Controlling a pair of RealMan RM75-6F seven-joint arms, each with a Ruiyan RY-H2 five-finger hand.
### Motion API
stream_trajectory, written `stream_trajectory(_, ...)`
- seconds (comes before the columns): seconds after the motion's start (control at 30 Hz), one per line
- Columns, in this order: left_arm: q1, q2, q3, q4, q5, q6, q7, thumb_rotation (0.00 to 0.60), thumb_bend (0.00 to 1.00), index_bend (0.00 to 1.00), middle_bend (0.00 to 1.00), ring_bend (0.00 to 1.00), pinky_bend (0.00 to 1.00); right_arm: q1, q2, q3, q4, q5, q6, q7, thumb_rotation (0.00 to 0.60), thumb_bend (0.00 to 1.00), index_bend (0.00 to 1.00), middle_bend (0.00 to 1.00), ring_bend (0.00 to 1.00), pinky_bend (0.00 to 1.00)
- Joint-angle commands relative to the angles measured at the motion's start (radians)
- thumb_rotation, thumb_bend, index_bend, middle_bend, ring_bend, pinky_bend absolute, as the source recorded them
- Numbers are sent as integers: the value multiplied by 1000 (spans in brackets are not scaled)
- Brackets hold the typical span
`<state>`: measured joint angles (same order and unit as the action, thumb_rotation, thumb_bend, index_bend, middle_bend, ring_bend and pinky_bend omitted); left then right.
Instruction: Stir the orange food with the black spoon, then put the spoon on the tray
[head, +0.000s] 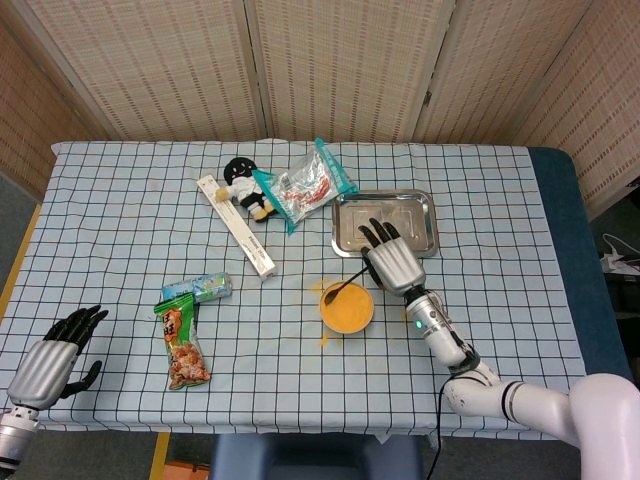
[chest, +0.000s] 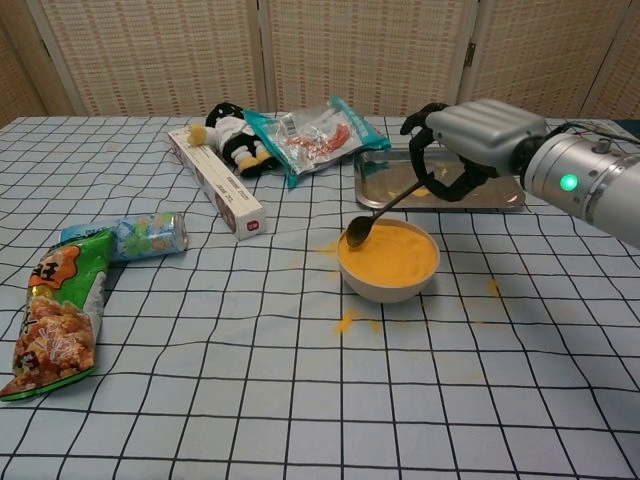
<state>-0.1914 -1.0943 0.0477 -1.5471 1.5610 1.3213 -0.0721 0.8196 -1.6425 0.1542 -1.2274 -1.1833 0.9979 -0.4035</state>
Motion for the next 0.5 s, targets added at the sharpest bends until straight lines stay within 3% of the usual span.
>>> stream_trajectory(0.03,-1,1,0,1,-2,-3,-3,600,447,0,0,0,134,-2,-9,-12,17,-18,-3,-7,600,442,837,131,0,148)
stream_trajectory(0.2,-3,0,-1,4,-5,-7,-5,600,446,0,0,0,135,-18,13,-34,3,-46,-4,-8,600,442,847,132,0,151)
stream_trajectory(0.5,-3,-3,0,-1,-3,-6,4,600,446,0,0,0,135,-71,129,-49,-145,-51,2,33,600,444,862,133,0,154)
